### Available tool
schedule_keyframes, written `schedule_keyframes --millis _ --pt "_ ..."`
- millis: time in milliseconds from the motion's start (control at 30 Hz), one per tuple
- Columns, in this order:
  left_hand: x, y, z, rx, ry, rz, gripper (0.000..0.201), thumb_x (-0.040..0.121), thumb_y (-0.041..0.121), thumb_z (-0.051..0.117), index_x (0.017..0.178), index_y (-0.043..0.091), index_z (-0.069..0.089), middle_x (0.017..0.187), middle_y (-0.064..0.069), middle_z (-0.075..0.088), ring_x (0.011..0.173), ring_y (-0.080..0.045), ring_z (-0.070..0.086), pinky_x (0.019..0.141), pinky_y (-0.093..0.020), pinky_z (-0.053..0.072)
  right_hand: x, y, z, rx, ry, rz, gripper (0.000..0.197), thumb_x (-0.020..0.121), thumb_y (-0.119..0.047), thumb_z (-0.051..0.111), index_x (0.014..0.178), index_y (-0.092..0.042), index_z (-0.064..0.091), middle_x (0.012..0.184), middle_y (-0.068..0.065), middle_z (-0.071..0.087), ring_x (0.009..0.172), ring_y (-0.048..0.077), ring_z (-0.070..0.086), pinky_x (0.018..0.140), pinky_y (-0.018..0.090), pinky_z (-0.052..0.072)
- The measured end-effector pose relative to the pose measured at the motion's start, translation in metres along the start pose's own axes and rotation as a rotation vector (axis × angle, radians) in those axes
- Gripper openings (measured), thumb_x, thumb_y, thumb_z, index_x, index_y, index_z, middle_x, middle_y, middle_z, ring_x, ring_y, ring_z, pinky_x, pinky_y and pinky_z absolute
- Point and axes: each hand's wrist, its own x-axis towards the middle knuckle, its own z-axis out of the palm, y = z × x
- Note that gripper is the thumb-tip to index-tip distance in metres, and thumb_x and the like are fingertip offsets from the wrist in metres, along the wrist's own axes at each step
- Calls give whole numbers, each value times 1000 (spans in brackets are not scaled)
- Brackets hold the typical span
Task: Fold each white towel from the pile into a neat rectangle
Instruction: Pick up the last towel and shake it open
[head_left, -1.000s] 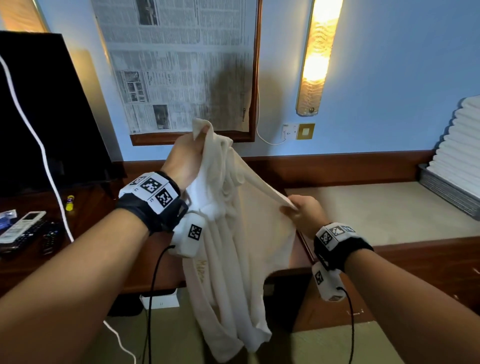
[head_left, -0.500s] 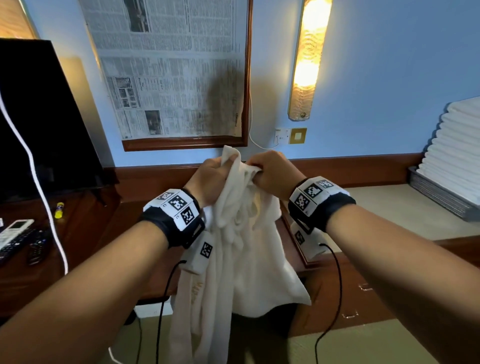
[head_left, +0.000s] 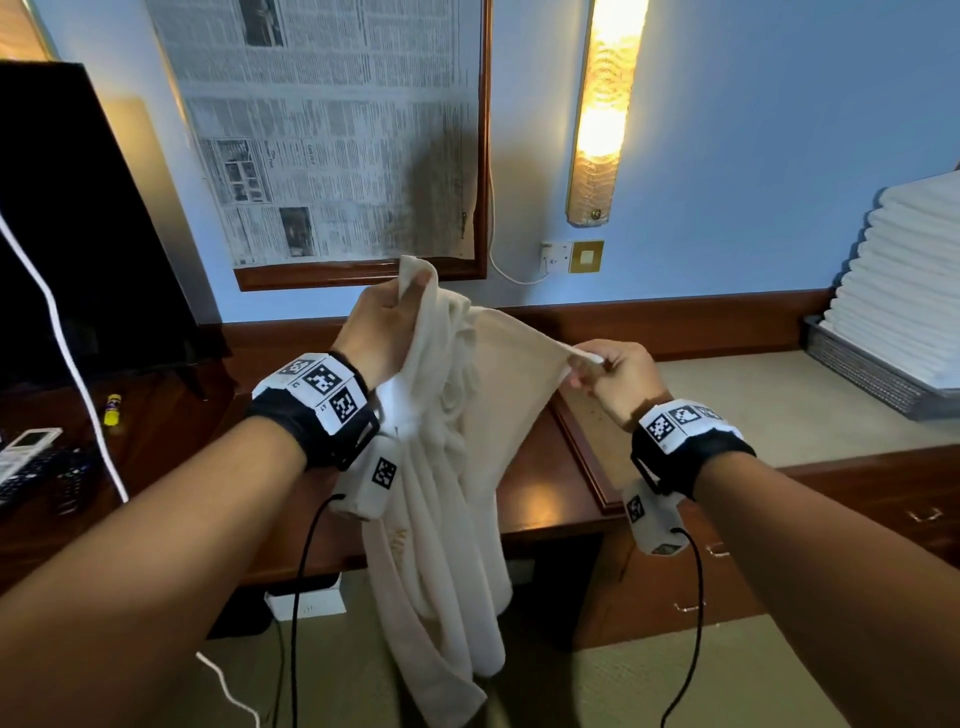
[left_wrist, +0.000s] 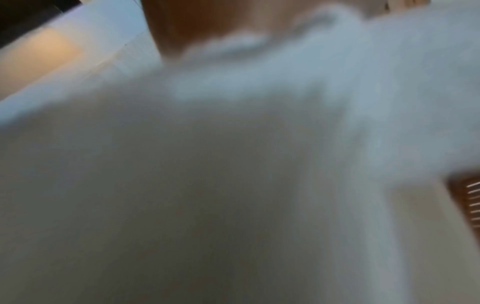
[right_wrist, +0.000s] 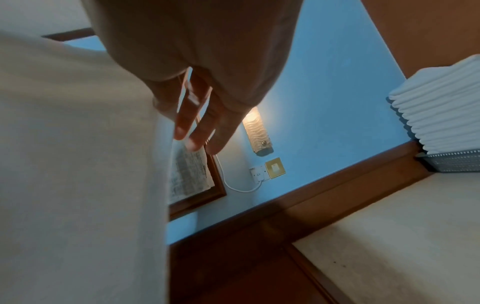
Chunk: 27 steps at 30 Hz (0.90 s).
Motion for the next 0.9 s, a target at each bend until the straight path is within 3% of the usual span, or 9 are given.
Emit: schedule_keyframes --millis 133,233,300,367,467,600,633,733,900 --pt "-10 14 -13 20 -399 -20 45 78 66 65 67 24 75 70 7 70 70 -11 63 74 -32 54 14 -27 -10 35 145 20 25 93 -1 53 96 -12 75 94 5 73 89 22 68 84 38 56" --pt "-13 29 -43 107 -771 -24 35 87 50 68 94 18 79 97 2 77 94 -10 71 81 -20 54 28 -69 -17 -5 166 -70 19 96 -14 56 102 -9 73 100 9 73 94 25 67 89 46 55" --pt "-8 39 -61 157 -686 62 31 91 43 63 103 17 77 101 7 77 101 -12 70 83 -17 53 32 -101 -20 -6 166 -178 23 98 -23 56 103 -9 73 100 8 72 93 25 67 86 48 56" --pt "0 45 -75 111 -488 146 29 78 58 75 87 30 80 88 12 76 89 -9 69 76 -18 54 34 -131 -23 44 153 -295 25 99 -23 54 100 -6 73 96 8 71 90 25 66 83 48 57" --pt "6 48 -84 69 -336 256 44 62 68 79 79 27 80 78 14 70 76 -6 65 69 -19 52 34 -166 -27 15 65 -410 24 101 -23 53 94 -9 71 85 -1 66 78 11 60 75 31 51" --pt "4 63 -87 -79 -129 337 32 76 30 85 81 0 75 74 -4 61 78 -15 59 76 -38 51 30 -205 -32 82 -20 -510 16 98 -21 61 92 -11 72 84 5 69 74 15 61 68 28 51" --pt "3 71 -90 -114 -99 327 13 78 21 83 75 10 77 72 1 64 75 -13 61 77 -39 54 28 -217 -34 118 -28 -533 13 96 -21 64 94 -11 73 84 5 70 75 17 63 70 29 52" --pt "3 86 -93 -203 -50 434 34 82 5 75 63 33 77 68 15 69 69 2 64 71 -20 54 26 -239 -40 176 -71 -563 7 93 -23 69 93 -17 72 73 -12 68 67 5 62 64 20 50" --pt "6 113 -100 -308 -98 529 7 72 22 76 68 27 78 75 7 72 74 -7 66 73 -22 53 24 -264 -46 224 -99 -574 11 90 -26 73 85 -16 75 73 0 71 64 8 61 65 27 52"
